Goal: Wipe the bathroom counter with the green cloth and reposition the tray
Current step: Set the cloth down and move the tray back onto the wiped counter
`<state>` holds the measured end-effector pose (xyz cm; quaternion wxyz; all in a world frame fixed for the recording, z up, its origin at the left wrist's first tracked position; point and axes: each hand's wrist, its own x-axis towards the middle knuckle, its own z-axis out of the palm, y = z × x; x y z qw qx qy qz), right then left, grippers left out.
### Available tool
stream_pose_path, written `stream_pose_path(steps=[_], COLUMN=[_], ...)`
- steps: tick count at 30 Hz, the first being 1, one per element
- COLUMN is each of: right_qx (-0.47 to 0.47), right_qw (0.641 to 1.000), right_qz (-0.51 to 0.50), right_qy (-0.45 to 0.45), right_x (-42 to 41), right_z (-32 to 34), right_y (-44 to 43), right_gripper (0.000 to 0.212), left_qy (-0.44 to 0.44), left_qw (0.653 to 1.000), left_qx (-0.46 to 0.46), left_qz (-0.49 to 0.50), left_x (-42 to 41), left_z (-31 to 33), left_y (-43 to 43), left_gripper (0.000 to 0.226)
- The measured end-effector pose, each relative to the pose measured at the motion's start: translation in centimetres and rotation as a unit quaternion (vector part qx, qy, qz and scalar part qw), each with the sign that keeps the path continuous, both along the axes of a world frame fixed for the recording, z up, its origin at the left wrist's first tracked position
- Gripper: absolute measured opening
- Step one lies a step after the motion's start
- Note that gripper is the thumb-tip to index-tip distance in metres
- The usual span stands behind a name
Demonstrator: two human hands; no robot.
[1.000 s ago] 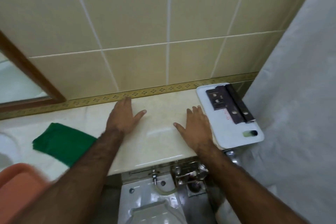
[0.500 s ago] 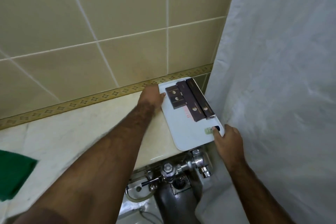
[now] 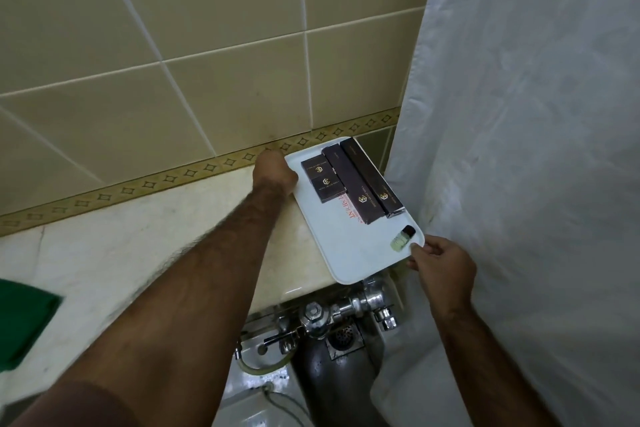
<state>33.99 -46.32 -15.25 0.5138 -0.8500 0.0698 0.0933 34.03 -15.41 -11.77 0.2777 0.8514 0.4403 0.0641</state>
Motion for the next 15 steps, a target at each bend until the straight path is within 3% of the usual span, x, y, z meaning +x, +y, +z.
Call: stream_pose_path(steps=[7, 15], right_qx=[-0.069, -0.129], right_qw=[0.996, 0.966], right_qz=[0.056, 0.213], right_qy=[-0.011, -0.065], right_x=[0.1, -0.7], right_z=[1.6, 3.5], right_y=[1.2, 11.8], right_gripper=[0.020, 0.023], left_qy=[-0.028, -0.087], left_qw=[0.993, 0.961], left_qx=[-0.082, -0.150], left_qz=[0.081, 0.214], left_x=[-9.0, -25.0], left_z=[0.6, 2.6], left_y=[1.7, 4.3], left_gripper=[0.043, 0.023])
